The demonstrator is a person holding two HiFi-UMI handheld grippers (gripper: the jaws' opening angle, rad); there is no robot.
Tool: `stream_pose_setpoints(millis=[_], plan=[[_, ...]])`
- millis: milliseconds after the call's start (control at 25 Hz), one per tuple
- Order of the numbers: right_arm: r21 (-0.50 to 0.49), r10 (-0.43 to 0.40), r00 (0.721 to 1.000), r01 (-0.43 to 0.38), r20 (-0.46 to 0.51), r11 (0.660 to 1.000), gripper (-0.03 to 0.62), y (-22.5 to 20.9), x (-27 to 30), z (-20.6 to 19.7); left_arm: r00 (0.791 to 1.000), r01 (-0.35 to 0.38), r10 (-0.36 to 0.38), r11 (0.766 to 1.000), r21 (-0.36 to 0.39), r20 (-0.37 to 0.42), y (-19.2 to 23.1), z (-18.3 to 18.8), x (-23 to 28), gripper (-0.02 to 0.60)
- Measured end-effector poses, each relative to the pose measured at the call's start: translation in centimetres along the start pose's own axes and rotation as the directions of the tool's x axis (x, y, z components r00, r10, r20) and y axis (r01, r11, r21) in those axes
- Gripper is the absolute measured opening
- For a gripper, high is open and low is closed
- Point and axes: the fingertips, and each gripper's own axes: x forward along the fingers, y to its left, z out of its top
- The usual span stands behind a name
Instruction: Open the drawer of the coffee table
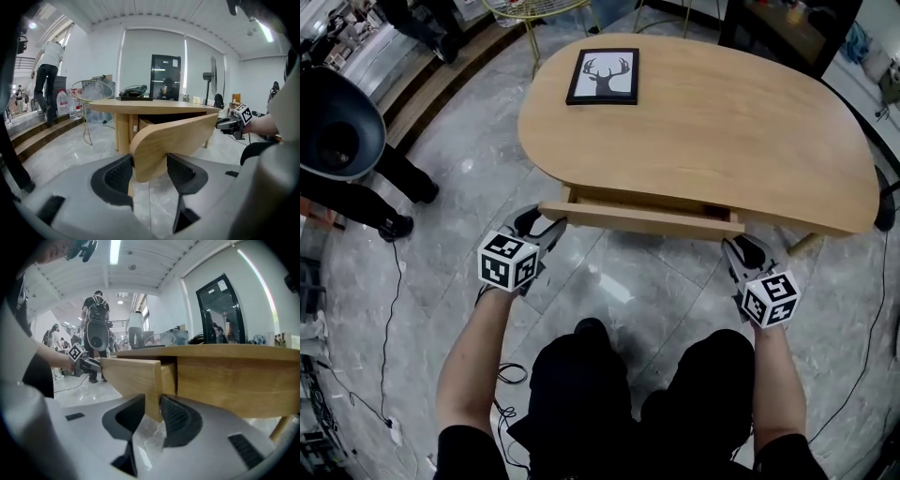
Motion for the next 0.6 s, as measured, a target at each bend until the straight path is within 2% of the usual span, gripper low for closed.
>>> stream_pose_setpoints(millis=[120, 240, 320, 440, 520, 600], plan=[[-0.042, 0.028, 0.999, -0.029, -0.024, 0.999, 0.129, 0.9, -0.6, -0.2, 1.000, 0.006, -0.006, 1.000, -0.020, -0.003, -0.6, -0.1, -0.7, 0.259], [-0.152, 0.034, 0.998, -0.043, -0.061, 0.987, 0.162, 0.8, -1.0, -0.1, 0.998, 0.042, -0.043, 0.998, -0.036, -0.046, -1.3, -0.1, -0.5, 0.315], [-0.181, 0.032, 0.998, -0.041, -0.051, 0.983, 0.168, 0.2, -1.1, 0.7, 0.994, 0.052, -0.047, 0.998, 0.045, -0.094, -1.3, 0.0, -0.3, 0.318], [-0.160, 0.067, 0.997, -0.071, -0.030, 0.984, 0.190, -0.1, -0.9, 1.8, 0.992, 0.057, -0.034, 0.980, 0.193, -0.118, -1.3, 1.3, -0.3, 0.318], [-0.158, 0.103, 0.994, -0.105, -0.023, 0.982, 0.143, 0.6, -0.8, 2.0, 0.991, 0.071, -0.041, 0.971, 0.230, -0.130, -1.8, 2.3, 0.0, 0.319], [-0.148, 0.111, 0.994, -0.113, -0.018, 0.983, 0.132, 0.9, -0.8, 2.0, 0.986, 0.077, -0.036, 0.963, 0.257, -0.161, -2.1, 2.4, 0.2, 0.322]])
